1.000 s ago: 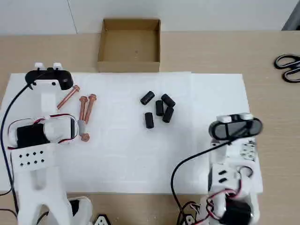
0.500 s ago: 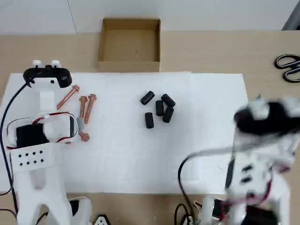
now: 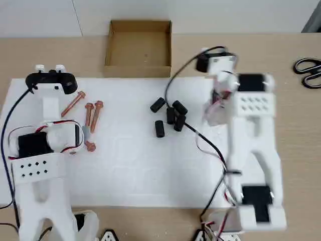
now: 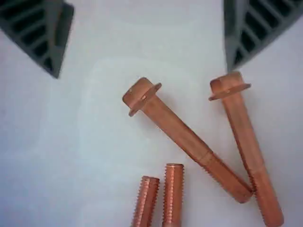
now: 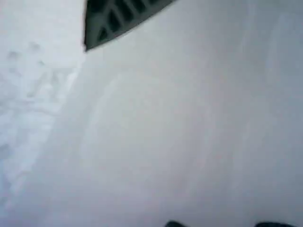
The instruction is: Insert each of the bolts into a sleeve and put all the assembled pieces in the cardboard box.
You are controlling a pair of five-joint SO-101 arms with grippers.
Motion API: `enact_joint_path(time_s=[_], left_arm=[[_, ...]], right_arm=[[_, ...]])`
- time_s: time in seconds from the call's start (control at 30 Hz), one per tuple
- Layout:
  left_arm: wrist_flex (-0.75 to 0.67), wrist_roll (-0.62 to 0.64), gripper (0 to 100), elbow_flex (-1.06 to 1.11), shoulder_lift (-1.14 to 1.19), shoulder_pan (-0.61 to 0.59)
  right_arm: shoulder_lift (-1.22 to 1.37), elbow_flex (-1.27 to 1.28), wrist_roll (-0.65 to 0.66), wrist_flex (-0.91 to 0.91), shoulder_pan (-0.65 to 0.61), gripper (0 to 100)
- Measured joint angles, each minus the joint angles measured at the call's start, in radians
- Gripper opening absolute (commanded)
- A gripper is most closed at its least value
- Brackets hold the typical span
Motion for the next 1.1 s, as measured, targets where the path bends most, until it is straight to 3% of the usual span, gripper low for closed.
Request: enact_joint_path(time_s=[0.37, 1.1], left_arm=[[0.000, 0.000, 21, 0.008, 0.000, 0.000], [0.000, 0.000, 21, 0.021, 0.002, -0.002]], right_arm=[[0.252, -0.229, 0.000, -0.002, -0.149, 21.5], [0.746, -0.701, 0.000, -0.037, -0.186, 13.6]])
